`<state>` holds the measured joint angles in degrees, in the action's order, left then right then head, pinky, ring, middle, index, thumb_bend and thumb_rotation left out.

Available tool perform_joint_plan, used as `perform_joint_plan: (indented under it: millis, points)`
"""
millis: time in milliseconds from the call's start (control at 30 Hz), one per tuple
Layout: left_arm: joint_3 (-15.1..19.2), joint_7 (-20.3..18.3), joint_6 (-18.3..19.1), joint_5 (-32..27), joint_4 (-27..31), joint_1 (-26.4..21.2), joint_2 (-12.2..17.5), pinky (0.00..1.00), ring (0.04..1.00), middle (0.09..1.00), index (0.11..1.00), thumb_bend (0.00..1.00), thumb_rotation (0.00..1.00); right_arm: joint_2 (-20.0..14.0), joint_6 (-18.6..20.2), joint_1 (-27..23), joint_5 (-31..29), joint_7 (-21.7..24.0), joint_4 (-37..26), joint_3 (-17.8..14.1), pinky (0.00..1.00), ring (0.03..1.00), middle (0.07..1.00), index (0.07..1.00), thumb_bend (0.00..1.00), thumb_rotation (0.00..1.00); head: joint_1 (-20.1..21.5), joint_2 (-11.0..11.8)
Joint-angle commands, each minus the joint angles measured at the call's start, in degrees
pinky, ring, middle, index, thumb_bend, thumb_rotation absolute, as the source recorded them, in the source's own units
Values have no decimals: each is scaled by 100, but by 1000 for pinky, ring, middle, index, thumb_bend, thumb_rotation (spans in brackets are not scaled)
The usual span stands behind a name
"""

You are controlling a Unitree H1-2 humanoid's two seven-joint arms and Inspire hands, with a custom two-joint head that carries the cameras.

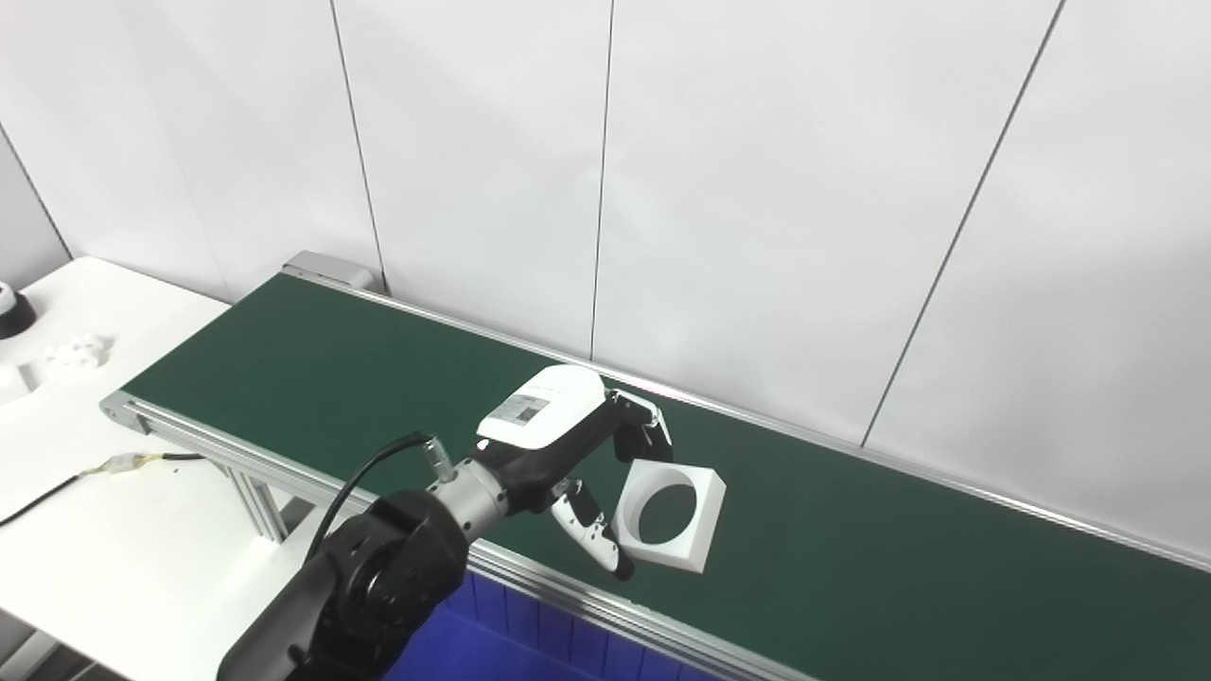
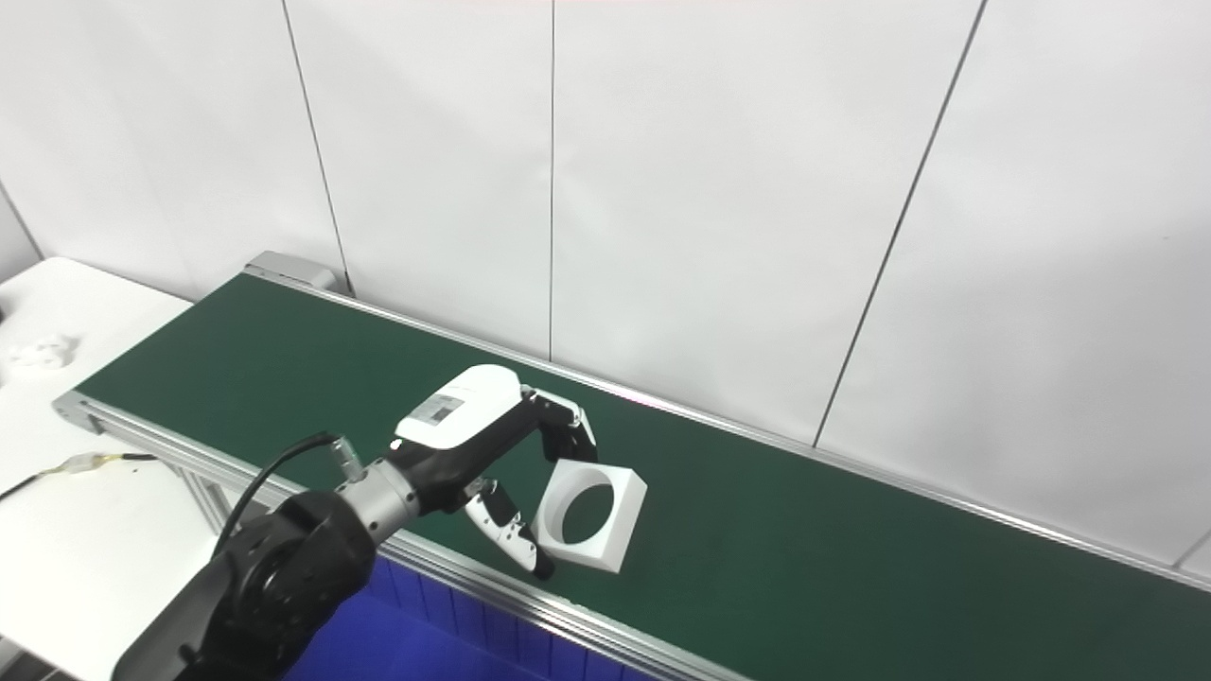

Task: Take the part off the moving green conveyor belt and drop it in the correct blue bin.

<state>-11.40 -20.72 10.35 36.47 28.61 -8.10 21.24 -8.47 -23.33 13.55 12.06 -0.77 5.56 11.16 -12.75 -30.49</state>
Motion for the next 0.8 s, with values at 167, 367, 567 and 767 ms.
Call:
perform_joint_plan:
  millis: [167,367,567,767]
  points:
    - [108,49,-130,-160,488,304,-95,715,480,457,515,523,0,-27,-106,45,-32,101,-384,-24,631,703,755,810,628,404,224,-298]
    - [11,-212,23,-76,641,552,-106,724,521,467,504,525,0,0,154,131,-12,201,-798,-25,637,706,758,813,603,353,447,-694]
    - [77,-372,-37,-184,600,672,-25,726,540,475,493,526,0,93,576,158,36,286,-1209,-13,651,715,766,813,604,361,790,-1307]
    - [163,-472,-94,-384,602,746,62,666,557,477,491,526,0,129,861,120,107,350,-1389,-9,640,715,767,821,616,416,883,-1565]
